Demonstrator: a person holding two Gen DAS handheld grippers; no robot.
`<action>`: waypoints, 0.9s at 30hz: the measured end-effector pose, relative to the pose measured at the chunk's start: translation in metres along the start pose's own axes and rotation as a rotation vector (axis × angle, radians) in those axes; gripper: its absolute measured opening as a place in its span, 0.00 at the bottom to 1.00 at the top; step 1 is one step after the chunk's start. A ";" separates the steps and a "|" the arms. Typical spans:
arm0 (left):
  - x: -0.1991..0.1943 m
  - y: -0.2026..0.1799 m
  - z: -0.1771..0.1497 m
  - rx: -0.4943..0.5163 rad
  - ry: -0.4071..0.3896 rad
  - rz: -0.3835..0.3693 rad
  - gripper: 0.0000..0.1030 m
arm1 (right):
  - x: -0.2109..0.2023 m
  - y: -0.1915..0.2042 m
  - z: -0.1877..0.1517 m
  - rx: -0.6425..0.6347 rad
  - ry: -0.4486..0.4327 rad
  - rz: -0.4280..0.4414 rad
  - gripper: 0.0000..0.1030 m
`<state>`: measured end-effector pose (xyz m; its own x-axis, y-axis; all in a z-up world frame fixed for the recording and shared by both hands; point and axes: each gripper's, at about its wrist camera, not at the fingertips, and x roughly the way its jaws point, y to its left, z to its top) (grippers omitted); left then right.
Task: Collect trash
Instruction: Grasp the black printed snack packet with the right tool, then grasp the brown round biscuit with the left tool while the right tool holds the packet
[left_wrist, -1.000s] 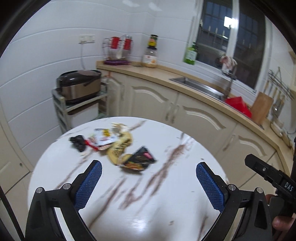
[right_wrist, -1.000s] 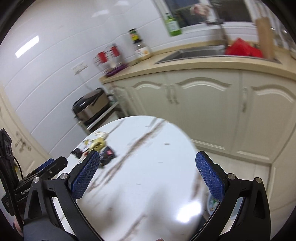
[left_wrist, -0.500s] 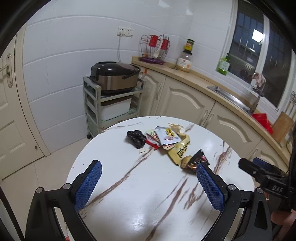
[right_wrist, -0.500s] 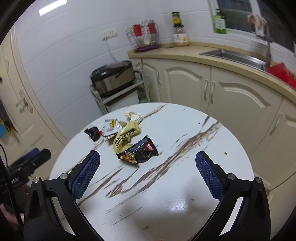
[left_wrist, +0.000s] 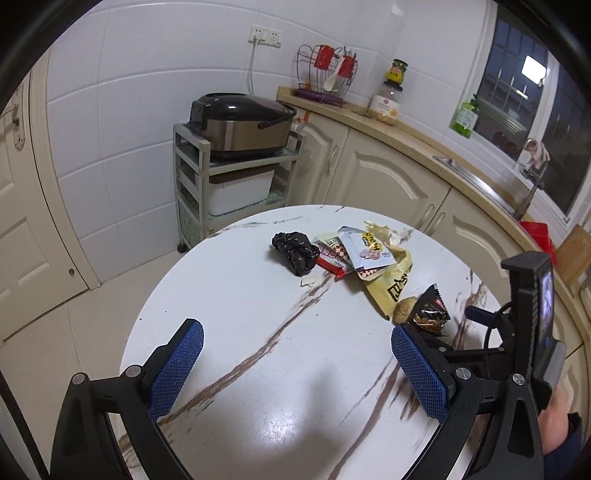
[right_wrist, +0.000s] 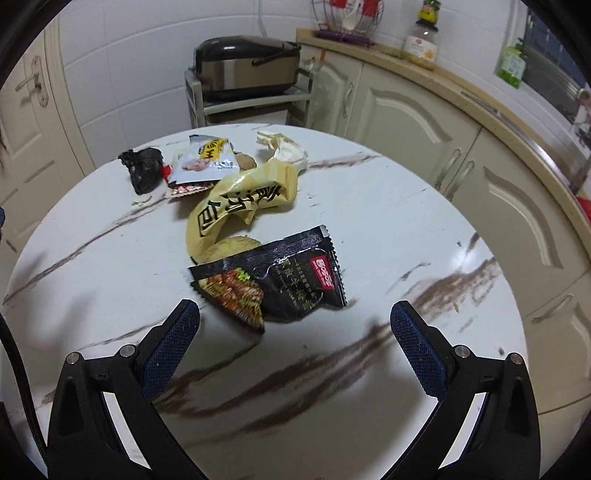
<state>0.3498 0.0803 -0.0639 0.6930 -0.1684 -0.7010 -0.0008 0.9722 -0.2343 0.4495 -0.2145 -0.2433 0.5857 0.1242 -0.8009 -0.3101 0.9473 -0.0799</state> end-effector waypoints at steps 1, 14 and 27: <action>0.004 -0.001 0.001 -0.001 0.004 0.001 0.97 | 0.006 -0.002 0.002 -0.007 0.007 0.005 1.00; 0.055 -0.036 0.006 0.060 0.054 0.006 0.97 | 0.014 -0.016 0.005 -0.034 -0.038 0.163 0.48; 0.080 -0.070 0.003 0.112 0.077 0.008 0.97 | 0.001 -0.041 -0.002 0.039 -0.075 0.222 0.35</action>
<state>0.4076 -0.0013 -0.1018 0.6361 -0.1681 -0.7531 0.0769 0.9849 -0.1549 0.4616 -0.2539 -0.2420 0.5610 0.3507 -0.7499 -0.4087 0.9051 0.1175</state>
